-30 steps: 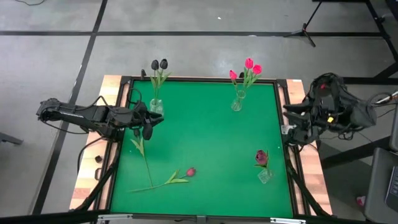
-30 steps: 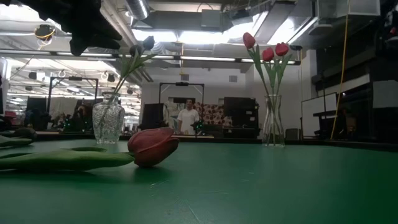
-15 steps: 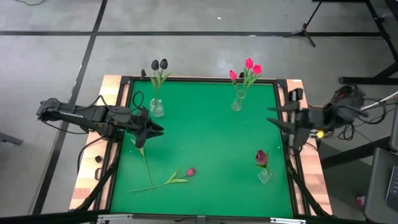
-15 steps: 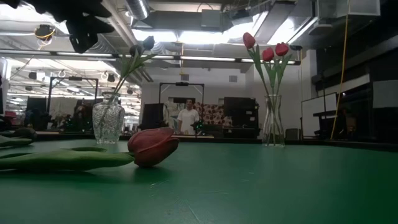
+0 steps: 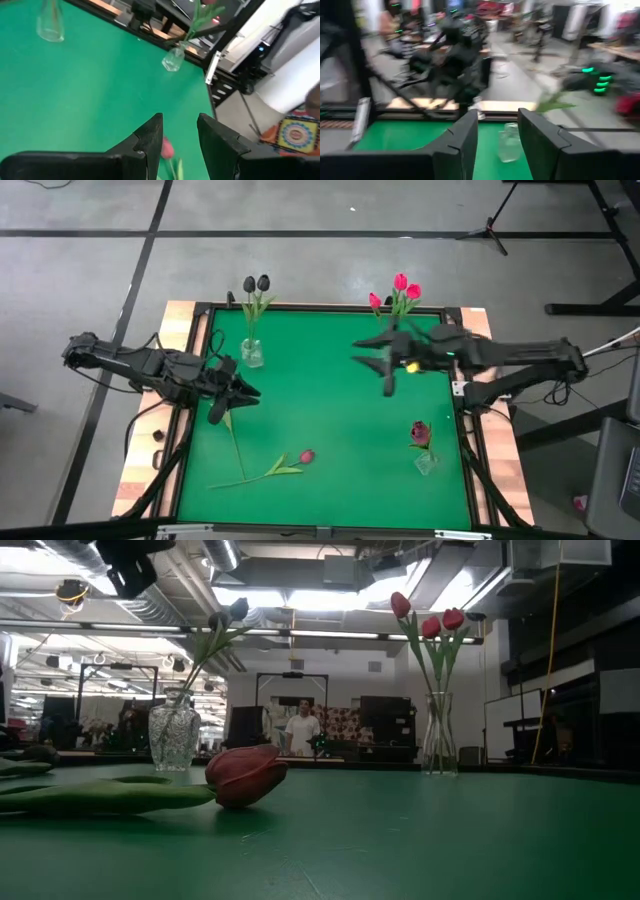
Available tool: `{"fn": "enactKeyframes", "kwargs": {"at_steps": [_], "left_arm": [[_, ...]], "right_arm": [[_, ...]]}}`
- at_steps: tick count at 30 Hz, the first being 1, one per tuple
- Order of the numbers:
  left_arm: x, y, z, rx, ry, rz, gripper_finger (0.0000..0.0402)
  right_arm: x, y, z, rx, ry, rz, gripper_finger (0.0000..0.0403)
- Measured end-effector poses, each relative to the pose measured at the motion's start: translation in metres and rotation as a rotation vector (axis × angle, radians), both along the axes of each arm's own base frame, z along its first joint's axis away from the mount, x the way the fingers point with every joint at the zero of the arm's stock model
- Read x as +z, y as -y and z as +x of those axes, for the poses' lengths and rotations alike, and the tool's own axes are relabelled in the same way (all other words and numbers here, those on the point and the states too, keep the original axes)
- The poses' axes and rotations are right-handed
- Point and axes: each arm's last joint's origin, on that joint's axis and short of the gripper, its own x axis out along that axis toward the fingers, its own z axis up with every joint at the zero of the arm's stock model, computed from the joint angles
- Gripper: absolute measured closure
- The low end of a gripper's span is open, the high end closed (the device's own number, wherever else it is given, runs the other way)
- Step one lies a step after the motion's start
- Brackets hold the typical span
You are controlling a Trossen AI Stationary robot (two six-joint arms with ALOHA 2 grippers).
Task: Sort flowers into vase by color
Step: Put the red flower into the bottom transparent vase
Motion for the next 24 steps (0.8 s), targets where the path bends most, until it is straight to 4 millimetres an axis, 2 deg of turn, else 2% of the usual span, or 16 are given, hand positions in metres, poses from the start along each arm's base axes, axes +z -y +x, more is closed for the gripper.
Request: {"fn": "enactKeyframes", "kwargs": {"at_steps": [4,8,13,18,24], "left_arm": [[0.009,-0.003,-0.004,0.049,-0.023,0.044,0.0282],[0.013,-0.005,-0.008,0.098,-0.074,0.078,0.0282],[0.013,-0.006,-0.01,0.108,-0.08,0.084,0.0282],[0.011,-0.007,-0.014,0.126,-0.102,0.1,0.0282],[0.012,-0.008,-0.017,0.128,-0.097,0.1,0.0282]], "right_arm": [[-0.016,0.006,0.045,0.136,-0.08,0.044,0.0262],[-0.03,0.002,0.092,0.264,-0.216,0.055,0.0262],[-0.042,-0.002,0.136,0.398,-0.37,0.063,0.0262],[-0.064,-0.011,0.166,0.457,-0.484,0.021,0.0262],[-0.085,-0.034,0.185,0.434,-0.528,-0.063,0.0262]]}}
